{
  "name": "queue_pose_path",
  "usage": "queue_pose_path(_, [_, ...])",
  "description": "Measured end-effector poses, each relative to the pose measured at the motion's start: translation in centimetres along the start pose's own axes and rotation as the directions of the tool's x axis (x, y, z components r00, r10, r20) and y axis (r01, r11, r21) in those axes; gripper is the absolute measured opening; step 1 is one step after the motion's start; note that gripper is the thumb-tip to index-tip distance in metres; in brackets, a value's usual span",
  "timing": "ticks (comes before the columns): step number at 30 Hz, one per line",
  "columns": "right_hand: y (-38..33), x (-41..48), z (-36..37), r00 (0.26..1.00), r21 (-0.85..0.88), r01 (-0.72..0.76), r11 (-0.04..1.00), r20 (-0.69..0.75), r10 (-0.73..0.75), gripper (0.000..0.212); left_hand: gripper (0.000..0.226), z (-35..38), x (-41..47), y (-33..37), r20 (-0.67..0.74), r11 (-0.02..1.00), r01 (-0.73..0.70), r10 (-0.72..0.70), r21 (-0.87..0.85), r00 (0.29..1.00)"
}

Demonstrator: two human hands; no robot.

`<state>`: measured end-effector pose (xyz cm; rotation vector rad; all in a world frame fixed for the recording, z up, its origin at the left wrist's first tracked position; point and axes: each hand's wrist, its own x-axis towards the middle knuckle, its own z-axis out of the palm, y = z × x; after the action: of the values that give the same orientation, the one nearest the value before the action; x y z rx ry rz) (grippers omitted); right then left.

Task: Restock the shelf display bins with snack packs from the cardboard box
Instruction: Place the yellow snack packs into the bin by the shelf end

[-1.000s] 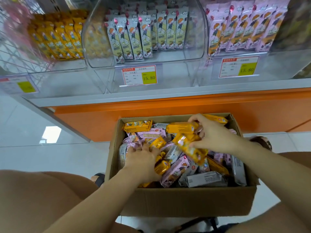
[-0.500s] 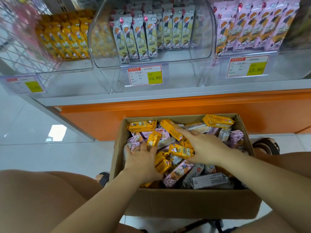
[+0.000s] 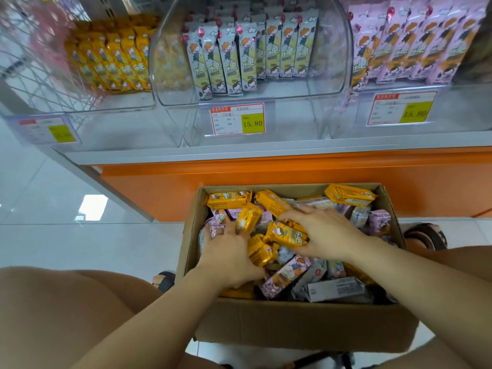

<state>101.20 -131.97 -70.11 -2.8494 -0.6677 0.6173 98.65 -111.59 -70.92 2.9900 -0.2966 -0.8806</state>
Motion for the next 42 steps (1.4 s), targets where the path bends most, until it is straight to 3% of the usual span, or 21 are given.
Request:
queue_pose_path(4, [0.3, -0.8, -1.8, 0.999, 0.121, -0.033, 0.992, -0.002, 0.034, 0.071, 0.083, -1.8, -0.5, -0.9, -0.065, 0.985, 0.024, -0.035, -0.169, 0.997])
queue_pose_path(7, [0.2, -2.2, -3.7, 0.999, 0.208, -0.029, 0.978, -0.019, 0.034, 0.073, 0.088, -3.3, -1.3, -1.4, -0.116, 0.953, -0.05, 0.015, -0.298, 0.993])
queue_pose_path(11, [-0.7, -4.4, -6.7, 0.989, 0.382, 0.026, 0.924, -0.143, 0.031, 0.072, 0.093, -4.8, -3.0, -1.2, -0.281, 0.893, -0.175, 0.057, -0.415, 0.958])
queue_pose_path(16, [-2.7, -8.1, -11.8, 0.963, 0.474, 0.139, 0.87, -0.268, -0.008, 0.065, 0.068, -7.4, -5.8, -0.6, -0.581, 0.743, -0.446, 0.095, -0.499, 0.808])
queue_pose_path(21, [-5.0, -9.9, -17.2, 0.916, 0.479, 0.232, 0.847, -0.401, -0.024, 0.055, 0.043, -12.3, -8.0, -0.3, -0.741, 0.658, -0.611, 0.118, -0.44, 0.661])
queue_pose_path(25, [-6.9, -9.7, -20.6, 0.878, 0.497, 0.331, 0.802, -0.473, -0.069, 0.05, 0.057, -15.5, -8.4, -1.2, -0.795, 0.683, -0.604, 0.057, -0.411, 0.604])
queue_pose_path(29, [-9.7, -6.9, -23.3, 0.848, 0.463, 0.427, 0.776, -0.503, -0.167, 0.048, 0.049, -17.9, -9.2, -4.1, -0.873, 0.672, -0.638, -0.026, -0.377, 0.488])
queue_pose_path(36, [-17.1, 3.9, -25.7, 0.776, 0.434, 0.549, 0.714, -0.583, -0.242, 0.059, 0.05, -21.0, -8.8, -13.6, -0.899, 0.713, -0.555, -0.28, -0.429, 0.335])
queue_pose_path(39, [-19.6, 8.9, -26.0, 0.752, 0.382, 0.563, 0.733, -0.604, -0.263, 0.067, 0.057, -22.0, -7.9, -17.6, -0.884, 0.746, -0.481, -0.335, -0.46, 0.326])
queue_pose_path(42, [-20.4, 13.4, -25.7, 0.763, 0.299, 0.519, 0.801, -0.584, -0.276, 0.074, 0.048, -22.0, -5.8, -20.8, -0.865, 0.79, -0.395, -0.321, -0.469, 0.387])
